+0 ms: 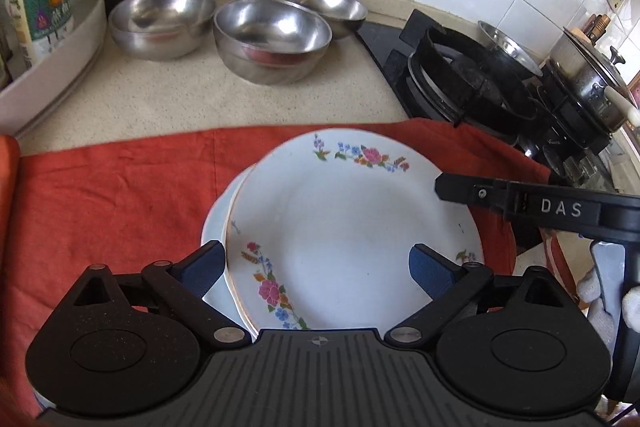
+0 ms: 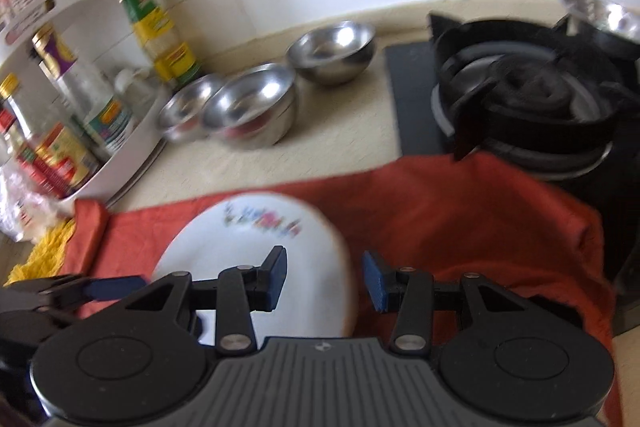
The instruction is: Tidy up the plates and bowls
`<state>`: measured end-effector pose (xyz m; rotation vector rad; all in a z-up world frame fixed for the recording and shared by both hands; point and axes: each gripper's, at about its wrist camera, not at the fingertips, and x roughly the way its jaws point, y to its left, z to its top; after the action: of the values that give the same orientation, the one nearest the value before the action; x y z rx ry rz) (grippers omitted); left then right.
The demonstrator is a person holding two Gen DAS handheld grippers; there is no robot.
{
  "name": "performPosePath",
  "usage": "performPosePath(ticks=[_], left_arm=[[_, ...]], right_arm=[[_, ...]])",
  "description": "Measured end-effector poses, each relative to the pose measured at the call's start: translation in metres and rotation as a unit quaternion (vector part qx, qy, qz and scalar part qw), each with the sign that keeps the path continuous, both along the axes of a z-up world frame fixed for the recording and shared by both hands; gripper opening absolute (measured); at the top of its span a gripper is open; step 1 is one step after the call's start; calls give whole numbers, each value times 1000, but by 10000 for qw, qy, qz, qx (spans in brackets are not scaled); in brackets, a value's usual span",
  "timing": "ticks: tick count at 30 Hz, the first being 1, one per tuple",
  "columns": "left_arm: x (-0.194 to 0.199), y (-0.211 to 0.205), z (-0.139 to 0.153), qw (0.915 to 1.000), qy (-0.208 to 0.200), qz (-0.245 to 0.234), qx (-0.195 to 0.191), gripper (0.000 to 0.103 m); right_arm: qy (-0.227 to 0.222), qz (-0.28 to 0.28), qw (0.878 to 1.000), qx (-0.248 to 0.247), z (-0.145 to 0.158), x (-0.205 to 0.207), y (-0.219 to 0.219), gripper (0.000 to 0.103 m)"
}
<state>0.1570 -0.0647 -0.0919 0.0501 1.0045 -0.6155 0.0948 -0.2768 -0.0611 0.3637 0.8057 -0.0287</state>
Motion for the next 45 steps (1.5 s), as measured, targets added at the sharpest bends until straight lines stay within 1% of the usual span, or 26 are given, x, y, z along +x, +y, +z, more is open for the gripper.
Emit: performPosePath(ticks=[2,3,5,8,9,10,11,14,17,27,31,34,38,41,42,43,45], left_arm=[[-3,-2,3,9995,-236,63,178,101],[-4,-4,4,9990,-335,83,281,102],[-5,-6,2,9981,-439,121,418,102],[-5,-6,-2,9979,-381,163,498,102],[-5,-6,-3,9978,-372,172,519,102],[-5,-6,-5,9977,-369,168,548,102],[-6,-6,-6,9975,-362,172,578,102],[-5,-1,-7,9975,-306,276,576,102],[-6,1,-9,9970,-311,334,633,102],[-7,2,-8,9962,-311,452,682,102],[-9,2,-6,9953,-329,537,741,102],[-9,1,-4,9947,-375,506,816,102],[-1,3,-5,9955,-161,498,791,102],[7,4,3,9960,-278,366,762,102],[11,5,7,9962,-313,361,722,102],[15,6,12,9968,-349,357,627,102],[24,7,19,9977,-340,360,472,102]], right_arm=[[-40,-99,9999,-119,-3,0,-2,42],[22,-131,9998,-159,-6,1,-3,42],[100,-80,9999,-111,-12,1,-3,43],[212,202,9996,0,-17,3,6,43],[256,322,9991,82,-20,3,9,47],[277,382,9989,66,-22,3,14,49],[251,445,9987,-21,-22,3,19,49],[331,532,9979,155,-25,5,20,49],[320,587,9977,-85,-25,6,29,50],[269,716,9969,-200,-26,6,30,51],[253,924,9951,-256,-26,5,31,53],[221,1041,9940,-261,-27,7,30,55],[253,1150,9929,-184,-27,12,28,55],[363,1043,9935,282,-26,16,11,51],[350,962,9939,404,-22,16,6,51],[276,932,9943,432,-16,16,3,51],[103,881,9956,296,-3,19,0,51]])
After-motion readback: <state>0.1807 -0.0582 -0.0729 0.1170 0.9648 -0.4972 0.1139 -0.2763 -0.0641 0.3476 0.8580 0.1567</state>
